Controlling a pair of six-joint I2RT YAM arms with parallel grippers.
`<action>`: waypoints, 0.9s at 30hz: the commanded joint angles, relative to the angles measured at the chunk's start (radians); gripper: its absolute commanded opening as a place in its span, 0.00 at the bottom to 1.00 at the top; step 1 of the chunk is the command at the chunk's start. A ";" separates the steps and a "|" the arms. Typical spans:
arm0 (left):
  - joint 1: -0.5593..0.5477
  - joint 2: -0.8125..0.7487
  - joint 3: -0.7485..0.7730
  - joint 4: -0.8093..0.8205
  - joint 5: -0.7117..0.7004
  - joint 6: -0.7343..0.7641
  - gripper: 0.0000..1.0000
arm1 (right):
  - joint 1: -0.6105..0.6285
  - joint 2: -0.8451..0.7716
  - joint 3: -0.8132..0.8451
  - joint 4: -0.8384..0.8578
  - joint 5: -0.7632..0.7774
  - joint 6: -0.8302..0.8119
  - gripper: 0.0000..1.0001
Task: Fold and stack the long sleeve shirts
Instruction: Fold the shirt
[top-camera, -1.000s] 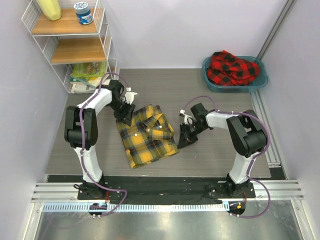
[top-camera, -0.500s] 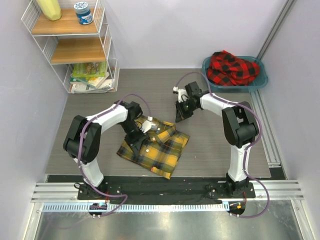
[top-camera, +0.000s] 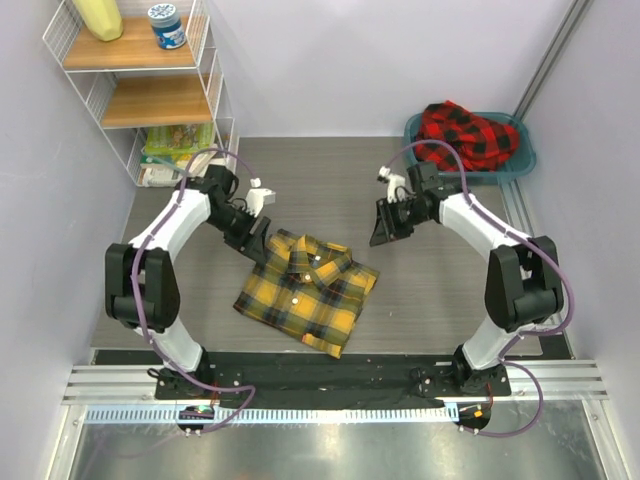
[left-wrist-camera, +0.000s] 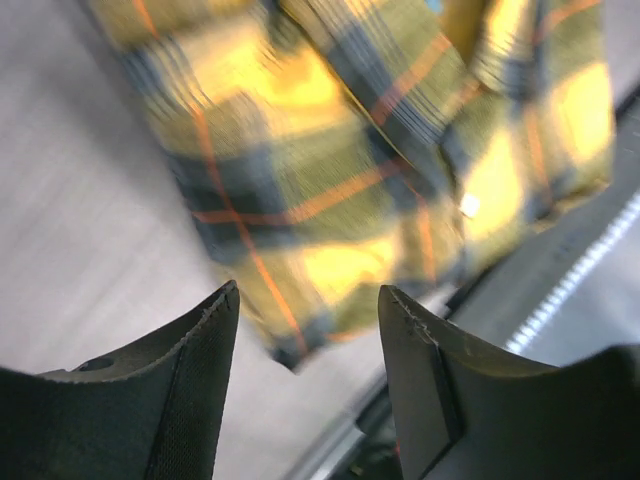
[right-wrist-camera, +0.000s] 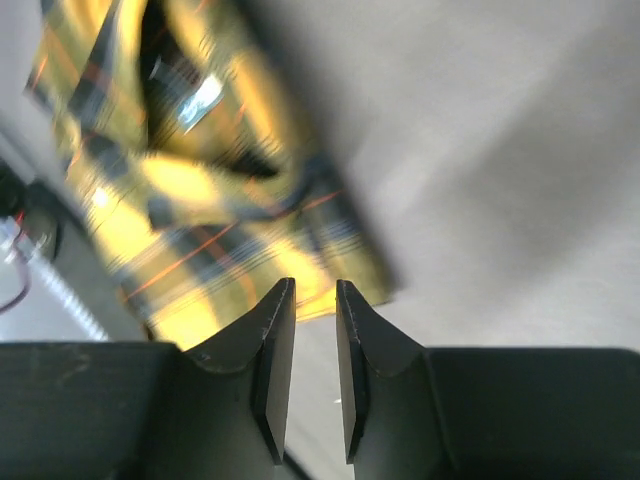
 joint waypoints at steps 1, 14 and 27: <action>-0.018 0.110 0.014 0.063 -0.040 0.028 0.57 | 0.033 0.034 -0.102 -0.020 -0.093 0.063 0.29; -0.161 0.089 -0.234 0.100 0.038 0.055 0.23 | 0.077 0.264 -0.027 0.135 -0.015 0.065 0.23; -0.035 -0.023 -0.095 -0.062 0.177 0.097 0.67 | 0.035 0.160 0.146 -0.008 -0.029 -0.112 0.32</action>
